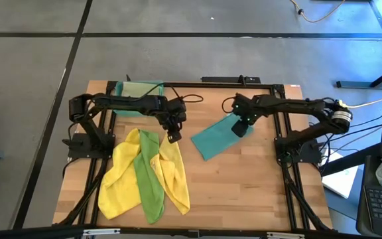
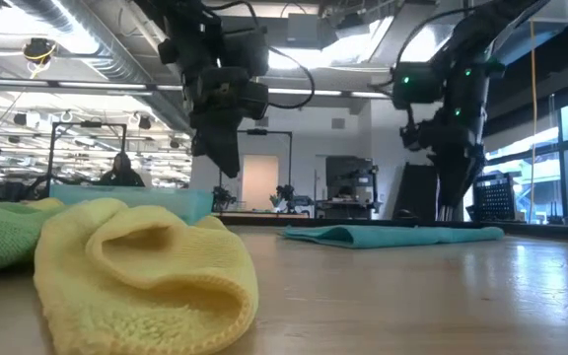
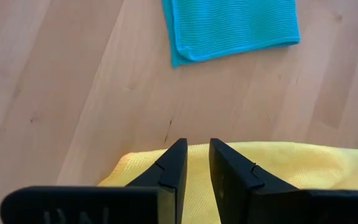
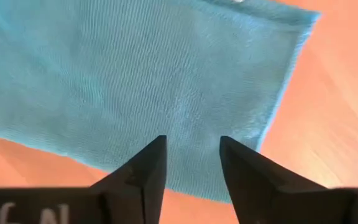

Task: Fold microfiber towels
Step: Fold the blue microfiber cloth

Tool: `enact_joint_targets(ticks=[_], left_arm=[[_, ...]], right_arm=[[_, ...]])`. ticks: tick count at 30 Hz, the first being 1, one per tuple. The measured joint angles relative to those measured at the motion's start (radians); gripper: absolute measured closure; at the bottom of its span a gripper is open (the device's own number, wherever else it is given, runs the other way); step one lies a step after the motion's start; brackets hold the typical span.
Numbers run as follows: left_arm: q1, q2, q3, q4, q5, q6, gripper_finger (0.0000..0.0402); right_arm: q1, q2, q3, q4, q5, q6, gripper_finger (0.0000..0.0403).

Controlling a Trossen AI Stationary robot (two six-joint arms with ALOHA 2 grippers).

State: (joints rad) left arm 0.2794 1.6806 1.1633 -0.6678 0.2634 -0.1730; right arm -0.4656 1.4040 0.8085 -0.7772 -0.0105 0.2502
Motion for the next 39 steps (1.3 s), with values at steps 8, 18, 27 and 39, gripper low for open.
enact_joint_targets(ticks=[8, 18, 27, 39], left_arm=[[-0.02, 0.0, 0.0, 0.036, -0.016, 0.03, 0.034], [-0.021, 0.0, 0.0, 0.051, -0.018, 0.059, 0.034], [-0.032, 0.0, 0.0, 0.048, -0.012, 0.078, 0.034], [-0.05, 0.0, -0.002, -0.033, -0.007, 0.134, 0.034]], right_arm=[[0.077, -0.077, 0.002, 0.13, -0.224, 0.005, 0.0202], [0.521, 0.008, 0.01, 0.579, -0.011, -0.225, 0.0199], [0.683, 0.303, 0.141, 0.498, 0.173, -0.258, 0.0199], [0.686, 0.49, 0.279, 0.379, 0.216, -0.151, 0.0199]])
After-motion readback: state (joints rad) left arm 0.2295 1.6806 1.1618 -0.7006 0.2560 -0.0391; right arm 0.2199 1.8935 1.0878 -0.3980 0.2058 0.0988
